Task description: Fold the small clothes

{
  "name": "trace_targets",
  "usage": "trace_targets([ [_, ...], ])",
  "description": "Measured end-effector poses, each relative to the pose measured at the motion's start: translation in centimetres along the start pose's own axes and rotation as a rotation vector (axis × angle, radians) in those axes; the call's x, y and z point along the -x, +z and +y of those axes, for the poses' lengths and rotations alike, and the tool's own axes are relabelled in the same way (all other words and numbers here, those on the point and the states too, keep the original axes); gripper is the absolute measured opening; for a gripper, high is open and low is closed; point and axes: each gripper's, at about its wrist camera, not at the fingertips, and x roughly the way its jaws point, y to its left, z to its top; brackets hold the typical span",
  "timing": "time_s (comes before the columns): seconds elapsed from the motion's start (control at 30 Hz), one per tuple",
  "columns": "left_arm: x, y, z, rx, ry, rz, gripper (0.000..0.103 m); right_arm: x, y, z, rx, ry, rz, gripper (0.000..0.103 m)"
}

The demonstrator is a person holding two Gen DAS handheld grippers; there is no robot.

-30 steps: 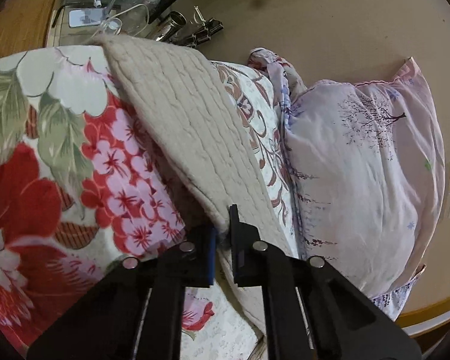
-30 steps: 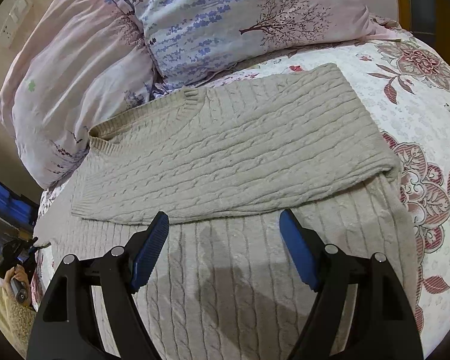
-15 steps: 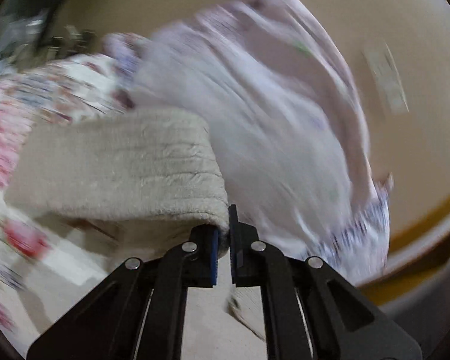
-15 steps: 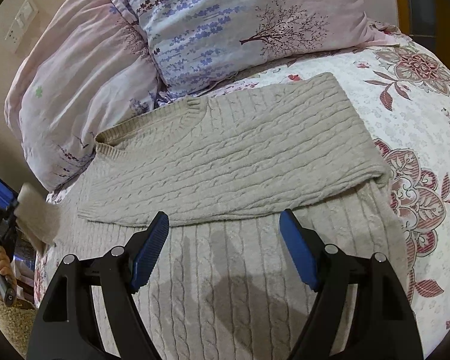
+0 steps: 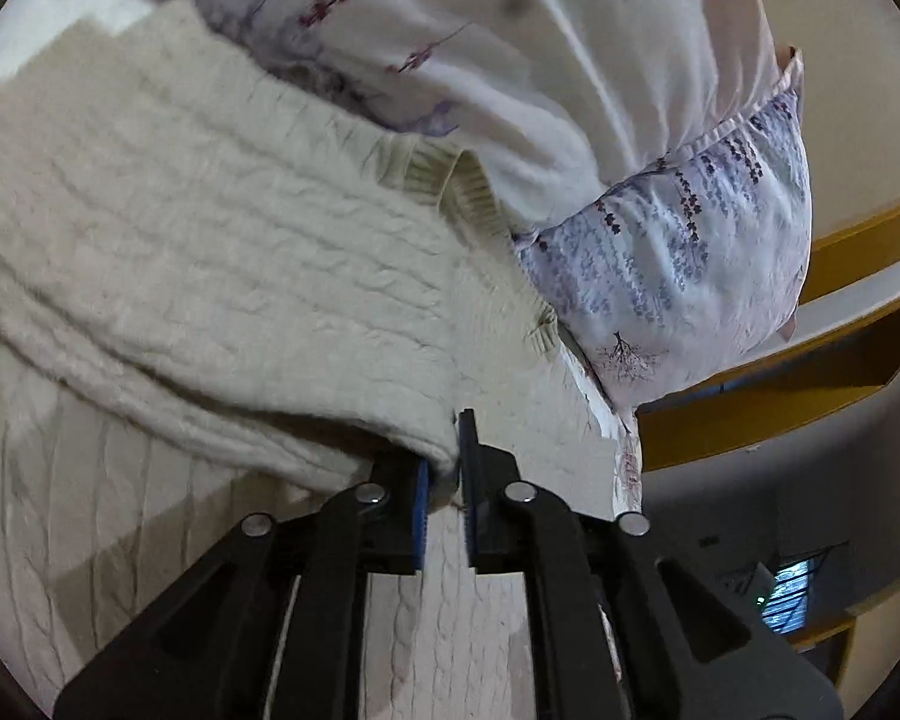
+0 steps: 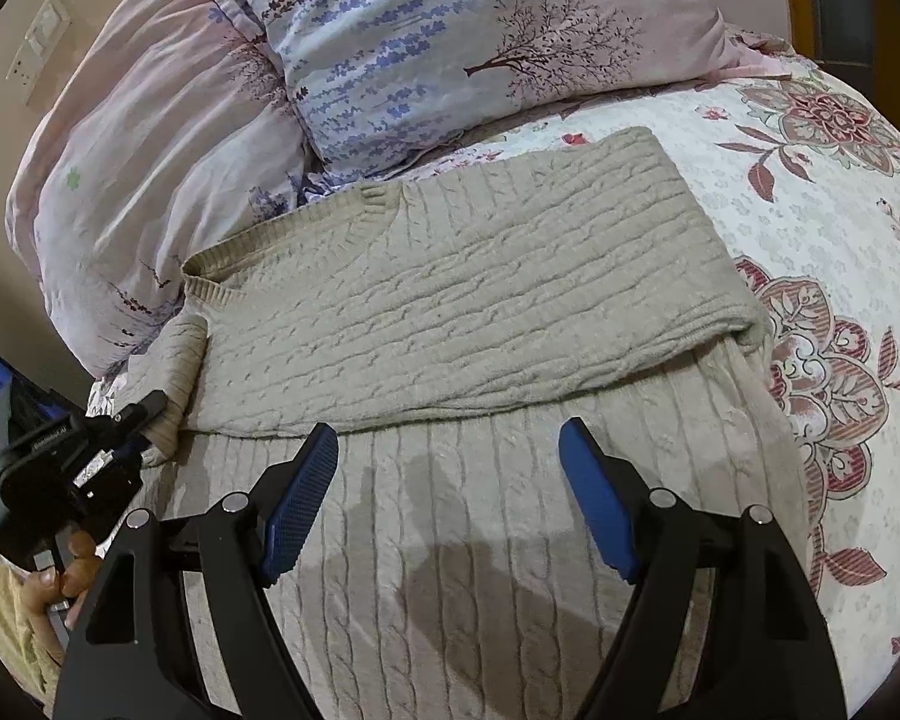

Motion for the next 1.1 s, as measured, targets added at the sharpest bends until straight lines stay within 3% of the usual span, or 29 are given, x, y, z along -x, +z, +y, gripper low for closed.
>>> trace_targets([
  [0.17, 2.8, 1.0, 2.8, 0.106, -0.041, -0.060, 0.025, -0.1, 0.0, 0.2, 0.003, 0.007, 0.001, 0.078],
  [0.33, 5.5, 2.1, 5.7, 0.235, -0.034, -0.143, 0.025, -0.3, -0.1, 0.4, 0.014, 0.016, 0.005, 0.078],
  [0.43, 5.8, 2.8, 6.2, 0.272, -0.037, -0.179, 0.011, -0.3, -0.2, 0.4, 0.016, 0.017, 0.005, 0.078],
  [0.53, 5.6, 3.1, 4.5, 0.218, -0.033, -0.208, 0.009, -0.1, -0.2, 0.4, 0.014, 0.016, -0.002, 0.078],
  [0.67, 3.5, 2.8, -0.7, 0.061, -0.071, -0.200, 0.009, 0.4, -0.2, 0.1, 0.014, 0.003, -0.020, 0.078],
  [0.73, 1.8, 2.0, -3.3, -0.035, -0.077, -0.161, 0.009, 0.6, -0.2, -0.2, 0.010, -0.006, -0.027, 0.078],
  [0.8, -1.4, 0.3, -6.6, -0.178, -0.094, -0.032, 0.009, 0.8, -0.3, -0.7, 0.003, -0.018, -0.032, 0.078],
  [0.87, -3.9, -1.5, -8.5, -0.291, -0.077, 0.096, 0.020, 0.8, -0.2, -1.1, -0.004, -0.029, -0.031, 0.078],
  [0.93, -4.8, -3.2, -9.6, -0.388, -0.071, 0.166, 0.036, 0.9, -0.2, -1.6, -0.016, -0.040, -0.028, 0.078],
  [1.0, -4.1, -3.9, -9.5, -0.432, -0.077, 0.177, 0.045, 1.2, -0.1, -1.8, -0.018, -0.044, -0.033, 0.078],
  [1.1, -1.4, -3.0, -7.8, -0.406, -0.062, 0.149, 0.053, 1.7, 0.3, -1.4, 0.006, -0.045, -0.047, 0.077],
])
